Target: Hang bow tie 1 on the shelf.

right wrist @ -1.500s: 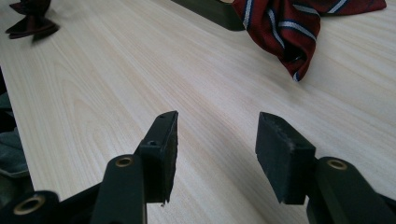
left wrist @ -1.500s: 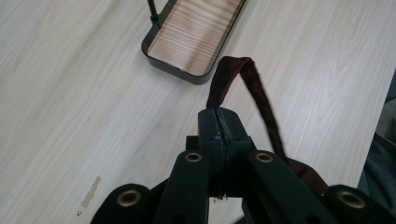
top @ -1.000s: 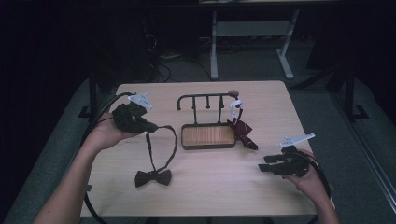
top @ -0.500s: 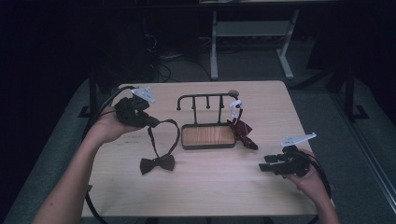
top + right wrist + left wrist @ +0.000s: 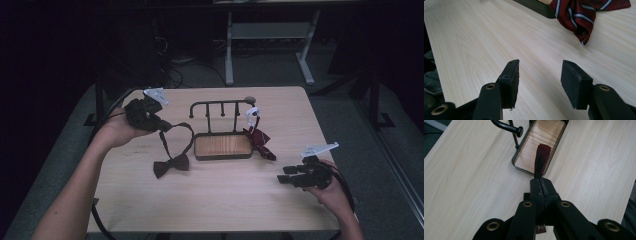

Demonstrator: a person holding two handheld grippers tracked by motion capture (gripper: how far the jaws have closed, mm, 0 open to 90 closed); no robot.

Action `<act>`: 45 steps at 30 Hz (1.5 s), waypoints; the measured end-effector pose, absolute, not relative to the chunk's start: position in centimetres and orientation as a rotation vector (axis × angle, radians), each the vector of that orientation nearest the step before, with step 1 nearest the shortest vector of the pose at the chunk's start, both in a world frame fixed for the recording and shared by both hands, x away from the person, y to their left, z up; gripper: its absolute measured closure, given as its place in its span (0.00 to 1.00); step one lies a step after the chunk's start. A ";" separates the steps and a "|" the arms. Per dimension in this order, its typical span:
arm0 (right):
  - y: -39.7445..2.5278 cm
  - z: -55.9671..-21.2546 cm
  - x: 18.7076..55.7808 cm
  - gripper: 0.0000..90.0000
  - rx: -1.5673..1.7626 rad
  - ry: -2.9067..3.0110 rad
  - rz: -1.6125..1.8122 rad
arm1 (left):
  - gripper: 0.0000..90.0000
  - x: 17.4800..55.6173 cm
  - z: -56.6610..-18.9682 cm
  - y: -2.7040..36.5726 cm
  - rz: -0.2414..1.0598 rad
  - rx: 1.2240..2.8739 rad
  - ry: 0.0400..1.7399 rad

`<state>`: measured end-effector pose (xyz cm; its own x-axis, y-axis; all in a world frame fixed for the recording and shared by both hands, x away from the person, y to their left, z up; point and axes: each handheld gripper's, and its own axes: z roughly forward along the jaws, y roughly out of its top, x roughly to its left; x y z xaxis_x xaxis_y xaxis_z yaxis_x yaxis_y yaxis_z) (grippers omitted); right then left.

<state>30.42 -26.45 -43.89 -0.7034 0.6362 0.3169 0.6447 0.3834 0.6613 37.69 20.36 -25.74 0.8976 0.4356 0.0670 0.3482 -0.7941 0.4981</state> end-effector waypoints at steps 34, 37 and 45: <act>-26.7 -43.9 30.4 0.54 -1.201 -2.601 -1.253 | 1.00 39.0 -22.9 19.0 0.312 2.590 0.541; -26.7 -43.8 30.4 0.54 -1.204 -2.597 -1.256 | 1.00 39.5 -22.9 18.9 0.314 2.591 0.549; -26.9 -43.7 30.4 0.54 -1.196 -2.598 -1.272 | 1.00 40.5 -22.9 18.7 0.311 2.592 0.588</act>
